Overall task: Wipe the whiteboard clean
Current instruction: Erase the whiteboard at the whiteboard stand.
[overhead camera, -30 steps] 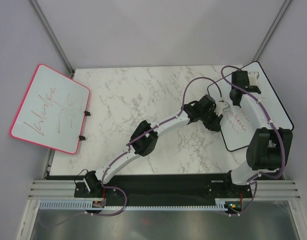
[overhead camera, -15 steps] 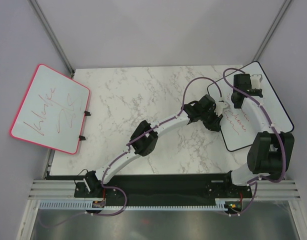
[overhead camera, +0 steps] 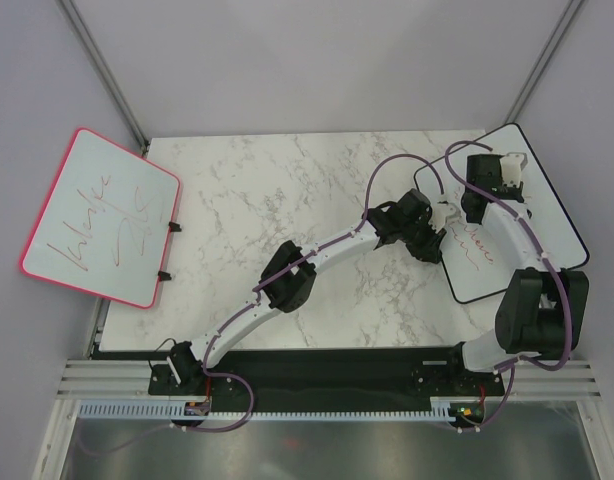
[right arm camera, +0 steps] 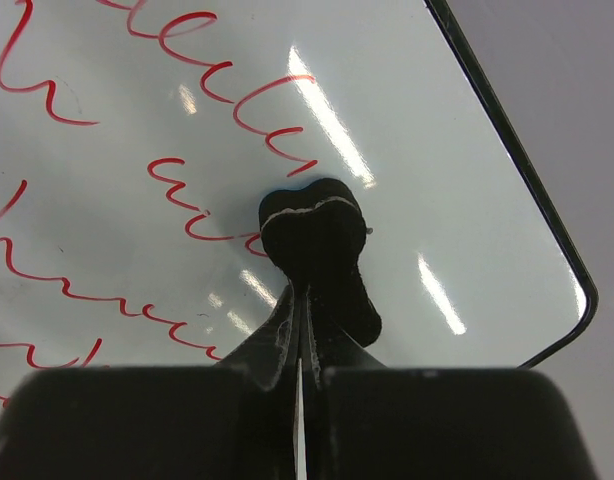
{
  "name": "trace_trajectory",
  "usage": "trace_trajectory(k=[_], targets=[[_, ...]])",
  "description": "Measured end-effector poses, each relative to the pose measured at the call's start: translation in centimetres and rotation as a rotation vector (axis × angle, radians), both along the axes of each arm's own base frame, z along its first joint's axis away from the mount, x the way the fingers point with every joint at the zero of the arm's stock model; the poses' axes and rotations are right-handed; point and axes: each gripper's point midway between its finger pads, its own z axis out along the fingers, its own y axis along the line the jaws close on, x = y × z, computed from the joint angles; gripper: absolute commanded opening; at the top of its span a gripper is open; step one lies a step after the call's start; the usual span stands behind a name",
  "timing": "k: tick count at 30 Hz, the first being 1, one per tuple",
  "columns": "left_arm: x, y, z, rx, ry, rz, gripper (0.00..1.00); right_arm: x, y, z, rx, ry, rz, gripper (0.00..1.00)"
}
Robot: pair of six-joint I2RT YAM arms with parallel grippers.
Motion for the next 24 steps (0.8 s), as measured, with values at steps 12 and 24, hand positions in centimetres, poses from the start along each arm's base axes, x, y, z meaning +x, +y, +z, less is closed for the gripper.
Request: trace_trajectory(k=[12, 24], targets=[[0.0, 0.0, 0.0, 0.001, 0.001, 0.0, 0.02, 0.5, 2.0, -2.2, 0.13, -0.052, 0.102, 0.0], [0.1, 0.0, 0.0, -0.002, 0.002, 0.0, 0.02, -1.0, 4.1, -3.8, 0.2, -0.052, 0.151, 0.0]])
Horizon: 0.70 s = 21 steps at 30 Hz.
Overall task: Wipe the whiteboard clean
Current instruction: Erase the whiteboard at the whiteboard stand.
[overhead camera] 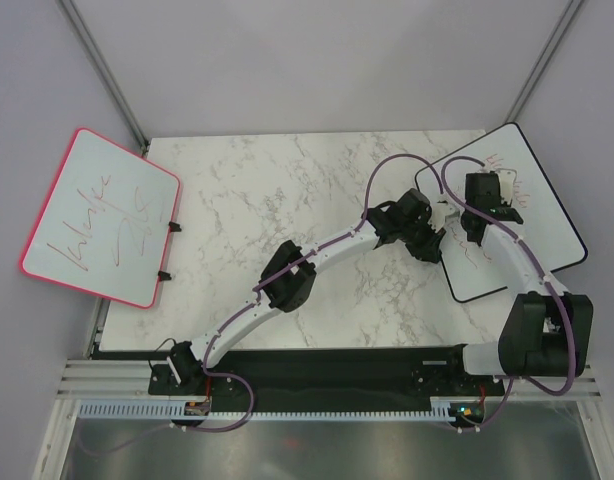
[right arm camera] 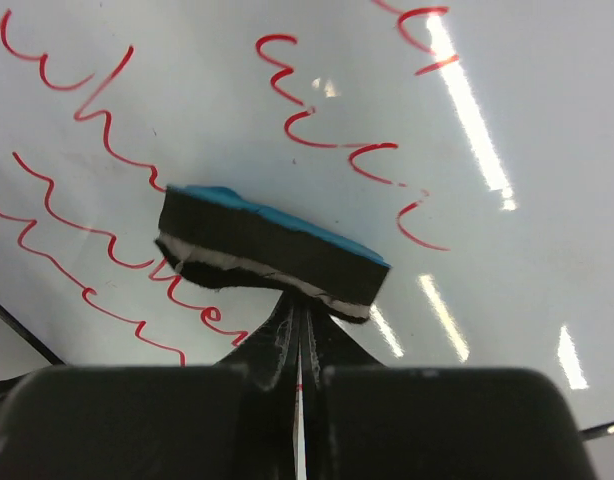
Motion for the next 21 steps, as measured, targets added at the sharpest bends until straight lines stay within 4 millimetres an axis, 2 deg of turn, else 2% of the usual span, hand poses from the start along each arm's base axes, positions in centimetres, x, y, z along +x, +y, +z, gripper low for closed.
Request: trace_trajectory(k=[4, 10, 18, 21], targets=[[0.0, 0.0, 0.0, 0.0, 0.0, 0.0, 0.02, 0.2, -0.3, 1.5, -0.003, -0.045, -0.007, 0.02], [0.0, 0.0, 0.0, 0.001, 0.0, 0.0, 0.02, 0.3, -0.1, 1.6, 0.008, -0.041, 0.003, 0.25], [0.0, 0.0, 0.0, 0.001, 0.0, 0.0, 0.02, 2.3, 0.0, 2.9, 0.045, -0.098, 0.001, 0.27], [0.0, 0.0, 0.0, 0.001, 0.001, 0.0, 0.02, 2.3, 0.1, 2.8, 0.058, -0.105, -0.005, 0.33]])
